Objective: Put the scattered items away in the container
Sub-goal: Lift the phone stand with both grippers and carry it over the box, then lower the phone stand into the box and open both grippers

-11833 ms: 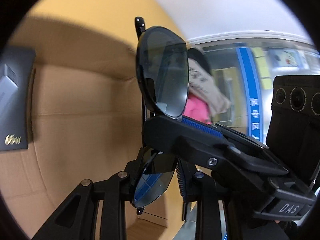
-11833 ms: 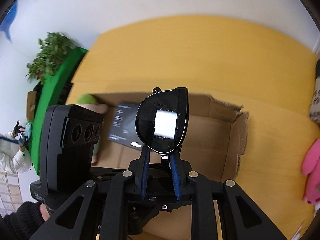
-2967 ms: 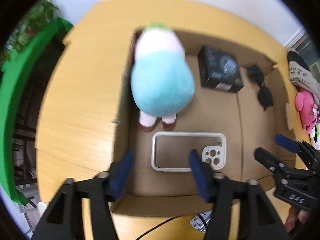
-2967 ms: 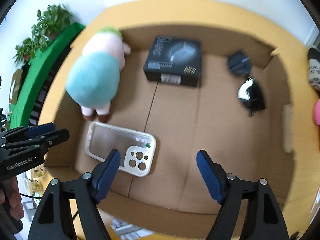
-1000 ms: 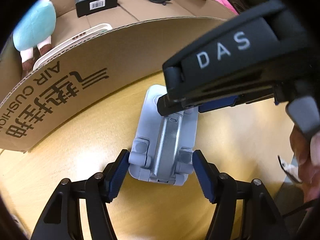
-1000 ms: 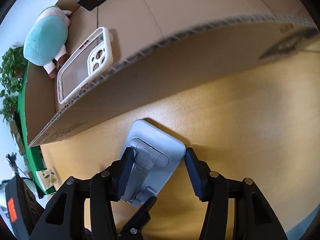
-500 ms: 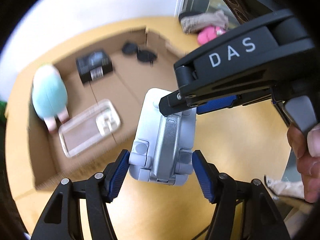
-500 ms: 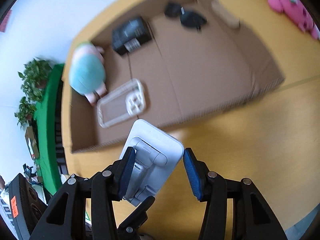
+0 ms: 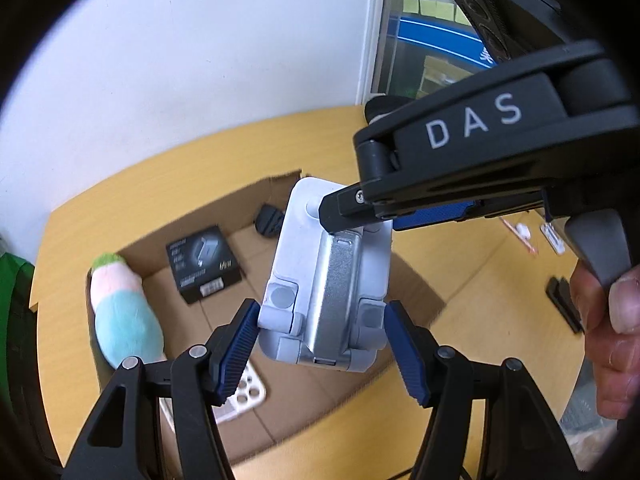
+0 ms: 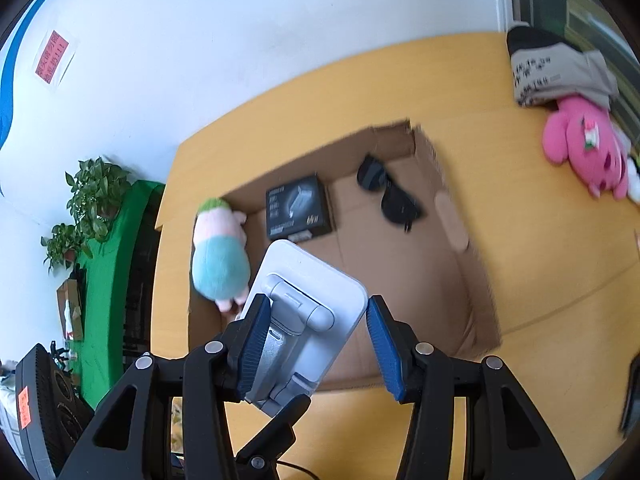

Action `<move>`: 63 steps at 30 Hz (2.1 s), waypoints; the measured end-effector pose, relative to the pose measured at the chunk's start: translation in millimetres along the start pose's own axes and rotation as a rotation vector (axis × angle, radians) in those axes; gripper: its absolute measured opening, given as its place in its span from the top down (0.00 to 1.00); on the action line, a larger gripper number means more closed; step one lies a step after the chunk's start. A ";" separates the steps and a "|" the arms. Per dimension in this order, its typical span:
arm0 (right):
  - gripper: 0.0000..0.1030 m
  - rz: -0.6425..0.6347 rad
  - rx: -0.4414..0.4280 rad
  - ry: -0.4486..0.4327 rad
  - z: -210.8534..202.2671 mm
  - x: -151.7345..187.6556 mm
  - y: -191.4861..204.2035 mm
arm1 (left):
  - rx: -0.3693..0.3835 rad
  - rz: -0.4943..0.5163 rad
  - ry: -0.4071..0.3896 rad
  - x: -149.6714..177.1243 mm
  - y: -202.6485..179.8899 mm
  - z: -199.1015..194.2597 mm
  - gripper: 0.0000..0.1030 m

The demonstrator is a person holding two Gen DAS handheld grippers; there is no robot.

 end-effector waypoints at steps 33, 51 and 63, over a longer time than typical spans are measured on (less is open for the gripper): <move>0.48 -0.061 -0.022 0.329 219.4 -37.7 -85.1 | -0.038 -0.267 0.357 14.2 70.5 230.4 0.38; 0.33 -0.121 -0.014 0.375 241.6 -20.9 -78.7 | -0.093 -0.344 0.421 30.0 93.0 237.9 0.55; 0.00 -0.313 0.058 0.160 60.5 -31.6 -18.1 | -0.272 -0.367 0.059 -28.4 99.3 42.2 0.23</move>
Point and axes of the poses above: each gripper's, at about its wrist camera, not at the fingertips, and z roughly the way its jaws point, y to its left, x to its underside, the point moved 1 cm from there along z, roughly the way its jaws point, and after that the axes turned 12 degrees about -z, right-handed, at the moved point
